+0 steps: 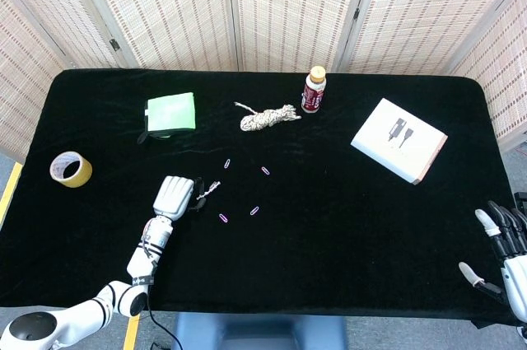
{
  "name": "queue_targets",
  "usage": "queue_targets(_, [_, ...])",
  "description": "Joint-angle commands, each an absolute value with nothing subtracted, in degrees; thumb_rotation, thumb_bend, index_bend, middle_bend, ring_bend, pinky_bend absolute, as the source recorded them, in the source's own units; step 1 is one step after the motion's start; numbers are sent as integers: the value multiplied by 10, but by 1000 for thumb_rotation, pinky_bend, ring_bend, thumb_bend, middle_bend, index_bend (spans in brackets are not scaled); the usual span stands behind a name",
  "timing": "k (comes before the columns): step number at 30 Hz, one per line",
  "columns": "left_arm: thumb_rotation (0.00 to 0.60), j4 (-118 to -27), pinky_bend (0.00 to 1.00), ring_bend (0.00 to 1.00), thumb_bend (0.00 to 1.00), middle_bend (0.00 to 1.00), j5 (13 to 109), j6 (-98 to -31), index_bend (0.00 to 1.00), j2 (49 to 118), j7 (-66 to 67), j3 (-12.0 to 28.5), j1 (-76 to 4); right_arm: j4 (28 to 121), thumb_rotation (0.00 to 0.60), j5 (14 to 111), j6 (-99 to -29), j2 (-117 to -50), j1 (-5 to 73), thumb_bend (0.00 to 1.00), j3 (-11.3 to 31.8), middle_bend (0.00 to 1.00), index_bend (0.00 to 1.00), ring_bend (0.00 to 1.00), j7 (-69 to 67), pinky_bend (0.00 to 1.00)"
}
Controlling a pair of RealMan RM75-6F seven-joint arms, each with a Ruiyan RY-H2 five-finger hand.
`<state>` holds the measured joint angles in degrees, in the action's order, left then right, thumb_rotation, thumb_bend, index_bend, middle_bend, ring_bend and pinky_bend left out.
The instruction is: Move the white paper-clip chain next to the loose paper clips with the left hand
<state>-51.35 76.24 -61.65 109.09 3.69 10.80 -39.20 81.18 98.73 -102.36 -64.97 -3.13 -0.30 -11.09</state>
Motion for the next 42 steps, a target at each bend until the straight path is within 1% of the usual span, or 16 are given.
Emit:
queue_targets(1, [600, -511, 1000, 1000, 528, 1000, 762, -618, 841, 1091, 36, 109, -392, 812, 600, 987, -1022, -650, -31, 221, -3, 0, 0, 0, -110, 0])
queue_targets(7, [600, -508, 1000, 1000, 529, 1000, 763, -623, 841, 1089, 33, 110, -390, 813, 600, 985, -1019, -649, -30, 221, -1, 0, 0, 0, -110, 0])
queue_targets(11, [600, -527, 1000, 1000, 529, 1000, 771, -643, 841, 1080, 38, 106, -381, 813, 600, 986, -1018, -648, -30, 222, -1, 0, 0, 0, -112, 0])
queue_targets(18, [600, -611, 1000, 1000, 529, 1000, 788, -700, 841, 1053, 75, 88, -346, 811, 600, 1005, -1026, -648, -31, 221, -7, 0, 0, 0, -112, 0])
queue_targets(22, [600, -665, 1000, 1000, 530, 1000, 799, -733, 841, 1040, 107, 70, -320, 808, 600, 1021, -1036, -648, -33, 221, -14, 0, 0, 0, -114, 0])
queue_targets(26, [600, -699, 1000, 1000, 529, 1000, 806, -754, 841, 1041, 134, 49, -297, 803, 600, 1038, -1049, -648, -36, 221, -20, 0, 0, 0, -117, 0])
queue_targets(29, [600, -710, 1000, 1000, 529, 1000, 814, -765, 841, 1047, 151, 33, -283, 797, 600, 1050, -1063, -648, -41, 221, -24, 0, 0, 0, -121, 0])
queue_targets(33, [600, -710, 1000, 1000, 530, 1000, 819, -767, 841, 1061, 166, 23, -272, 787, 600, 1061, -1080, -649, -46, 221, -29, 0, 0, 0, -128, 0])
queue_targets(42, [600, -695, 1000, 1000, 530, 1000, 822, -756, 841, 1080, 173, 35, -275, 780, 600, 1060, -1090, -647, -51, 221, -30, 0, 0, 0, -139, 0])
